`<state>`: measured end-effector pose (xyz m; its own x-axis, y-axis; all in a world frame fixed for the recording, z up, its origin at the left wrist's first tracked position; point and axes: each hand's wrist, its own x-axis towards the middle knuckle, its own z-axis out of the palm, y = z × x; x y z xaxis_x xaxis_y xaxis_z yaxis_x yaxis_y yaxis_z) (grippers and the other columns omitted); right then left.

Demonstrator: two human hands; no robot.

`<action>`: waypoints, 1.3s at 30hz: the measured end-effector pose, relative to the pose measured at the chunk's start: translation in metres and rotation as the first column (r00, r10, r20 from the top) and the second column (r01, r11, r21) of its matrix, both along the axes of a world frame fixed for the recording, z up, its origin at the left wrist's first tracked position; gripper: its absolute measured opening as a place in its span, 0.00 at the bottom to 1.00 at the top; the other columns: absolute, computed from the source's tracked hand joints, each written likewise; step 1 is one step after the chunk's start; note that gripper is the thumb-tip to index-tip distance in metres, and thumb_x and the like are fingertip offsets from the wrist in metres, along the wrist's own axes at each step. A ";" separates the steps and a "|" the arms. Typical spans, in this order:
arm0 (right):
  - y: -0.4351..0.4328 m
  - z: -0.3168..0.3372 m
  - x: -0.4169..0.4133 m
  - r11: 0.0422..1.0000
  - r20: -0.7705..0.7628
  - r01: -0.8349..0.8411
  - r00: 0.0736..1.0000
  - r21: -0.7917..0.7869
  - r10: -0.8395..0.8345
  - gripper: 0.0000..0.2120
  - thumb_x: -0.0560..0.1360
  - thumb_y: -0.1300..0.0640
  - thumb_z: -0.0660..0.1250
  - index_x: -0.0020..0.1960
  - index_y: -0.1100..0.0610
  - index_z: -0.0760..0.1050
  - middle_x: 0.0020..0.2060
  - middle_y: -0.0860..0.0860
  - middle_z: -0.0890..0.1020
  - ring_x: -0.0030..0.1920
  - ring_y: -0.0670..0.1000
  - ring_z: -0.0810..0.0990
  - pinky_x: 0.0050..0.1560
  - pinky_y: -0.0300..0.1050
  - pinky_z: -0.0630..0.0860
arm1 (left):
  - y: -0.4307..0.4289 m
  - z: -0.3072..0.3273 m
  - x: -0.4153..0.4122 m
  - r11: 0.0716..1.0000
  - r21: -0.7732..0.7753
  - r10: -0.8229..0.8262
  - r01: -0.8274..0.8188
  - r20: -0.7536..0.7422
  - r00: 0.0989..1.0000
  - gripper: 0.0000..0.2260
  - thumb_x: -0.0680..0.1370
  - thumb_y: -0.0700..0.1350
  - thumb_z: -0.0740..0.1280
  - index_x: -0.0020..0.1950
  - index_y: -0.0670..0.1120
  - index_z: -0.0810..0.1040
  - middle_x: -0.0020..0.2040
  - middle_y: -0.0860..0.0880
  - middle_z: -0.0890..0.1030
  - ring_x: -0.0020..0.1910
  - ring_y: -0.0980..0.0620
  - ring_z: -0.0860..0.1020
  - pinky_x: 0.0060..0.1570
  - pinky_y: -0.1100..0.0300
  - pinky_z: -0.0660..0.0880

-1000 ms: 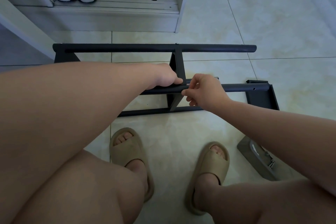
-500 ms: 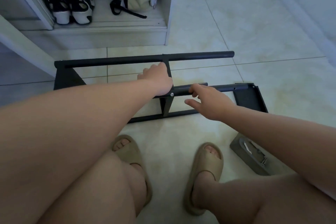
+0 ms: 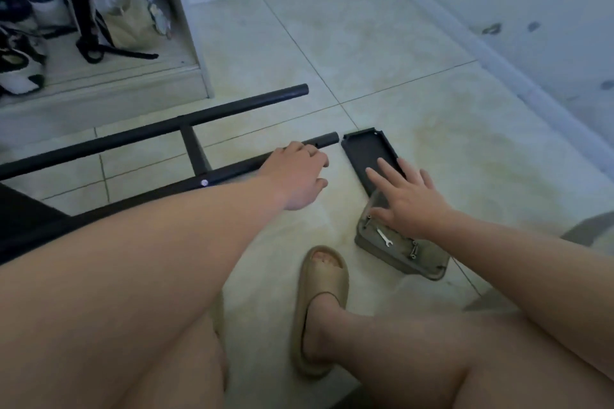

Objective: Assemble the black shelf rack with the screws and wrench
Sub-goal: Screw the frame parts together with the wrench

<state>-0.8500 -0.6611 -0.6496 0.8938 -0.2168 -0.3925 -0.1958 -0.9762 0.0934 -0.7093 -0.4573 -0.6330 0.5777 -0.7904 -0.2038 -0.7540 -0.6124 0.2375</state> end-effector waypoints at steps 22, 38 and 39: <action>-0.107 -0.223 -0.018 0.879 -0.237 0.355 0.928 0.319 -0.289 0.23 0.83 0.46 0.61 0.77 0.44 0.65 0.68 0.53 0.77 0.65 0.59 0.76 0.60 0.54 0.76 | -0.123 -0.213 -0.039 0.944 -0.002 0.235 -0.329 -0.696 0.678 0.11 0.81 0.52 0.64 0.63 0.54 0.74 0.42 0.55 0.82 0.42 0.55 0.80 0.46 0.55 0.76; -0.100 -0.246 0.007 0.920 -0.091 0.257 0.966 0.295 -0.241 0.11 0.81 0.56 0.62 0.61 0.60 0.74 0.59 0.60 0.77 0.57 0.63 0.78 0.50 0.53 0.76 | -0.121 -0.210 -0.040 0.916 0.021 0.278 -0.400 -0.753 0.597 0.05 0.81 0.53 0.65 0.53 0.53 0.76 0.43 0.52 0.82 0.43 0.50 0.81 0.51 0.52 0.78; -0.098 -0.237 0.006 0.926 -0.077 0.236 0.972 0.295 -0.223 0.11 0.81 0.56 0.62 0.60 0.60 0.74 0.57 0.59 0.77 0.56 0.63 0.78 0.49 0.53 0.75 | -0.119 -0.206 -0.037 0.917 0.040 0.293 -0.397 -0.743 0.602 0.05 0.81 0.53 0.64 0.53 0.53 0.76 0.44 0.52 0.82 0.44 0.51 0.80 0.51 0.53 0.77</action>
<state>-0.8442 -0.7590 -0.8862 0.8153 -0.2807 -0.5064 -0.4200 -0.8887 -0.1837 -0.7464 -0.5761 -0.8387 0.5202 -0.6108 -0.5969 -0.0466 -0.7182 0.6943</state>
